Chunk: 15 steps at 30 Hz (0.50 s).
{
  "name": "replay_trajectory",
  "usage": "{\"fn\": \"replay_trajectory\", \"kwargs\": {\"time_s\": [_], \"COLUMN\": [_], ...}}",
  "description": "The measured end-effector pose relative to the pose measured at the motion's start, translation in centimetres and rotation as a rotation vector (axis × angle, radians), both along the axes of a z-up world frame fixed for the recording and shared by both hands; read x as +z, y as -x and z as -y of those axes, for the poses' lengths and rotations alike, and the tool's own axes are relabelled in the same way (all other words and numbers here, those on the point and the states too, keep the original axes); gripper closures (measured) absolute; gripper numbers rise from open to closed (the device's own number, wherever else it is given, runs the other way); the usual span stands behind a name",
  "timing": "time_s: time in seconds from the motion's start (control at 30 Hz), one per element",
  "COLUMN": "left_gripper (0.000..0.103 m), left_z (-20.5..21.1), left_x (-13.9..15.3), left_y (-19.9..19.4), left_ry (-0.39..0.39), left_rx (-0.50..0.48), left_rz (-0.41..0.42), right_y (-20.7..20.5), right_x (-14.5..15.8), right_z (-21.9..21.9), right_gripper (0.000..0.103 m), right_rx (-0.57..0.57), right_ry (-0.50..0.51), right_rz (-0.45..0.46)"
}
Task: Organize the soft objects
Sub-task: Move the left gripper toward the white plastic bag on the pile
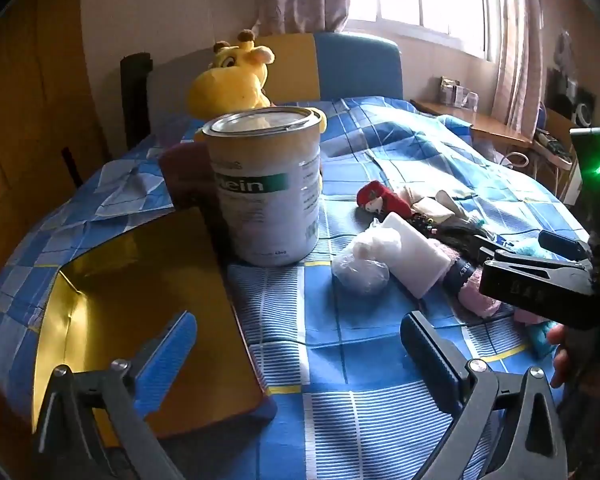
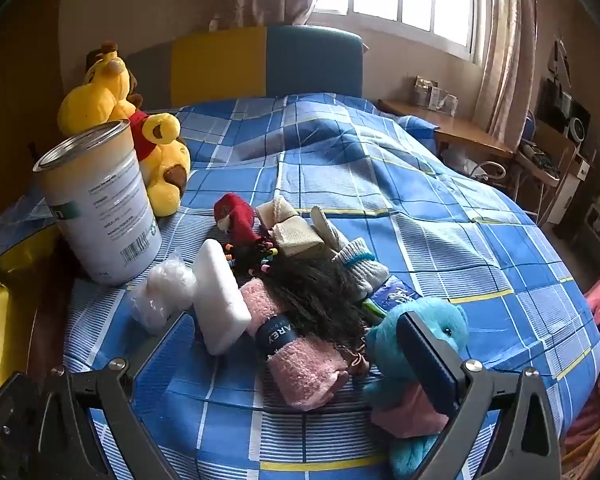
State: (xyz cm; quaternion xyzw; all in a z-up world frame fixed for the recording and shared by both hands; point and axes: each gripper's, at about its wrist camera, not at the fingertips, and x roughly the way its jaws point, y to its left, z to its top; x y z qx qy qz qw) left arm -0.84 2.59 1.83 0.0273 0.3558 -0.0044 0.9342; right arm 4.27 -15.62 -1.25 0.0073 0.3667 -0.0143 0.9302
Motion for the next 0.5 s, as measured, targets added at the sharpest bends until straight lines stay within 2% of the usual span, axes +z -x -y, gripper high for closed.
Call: {"fn": "replay_trajectory", "kwargs": {"time_s": [0.5], "left_gripper": [0.0], "left_z": [-0.69], "left_x": [0.51], "left_y": [0.97], "left_ry": [-0.014], "left_rx": [0.02], "left_rz": [0.026], "right_y": [-0.06], "right_x": [0.18], "right_z": [0.62], "right_gripper": [0.0], "right_rx": [-0.031], "right_ry": [-0.019], "right_rz": [0.008]}}
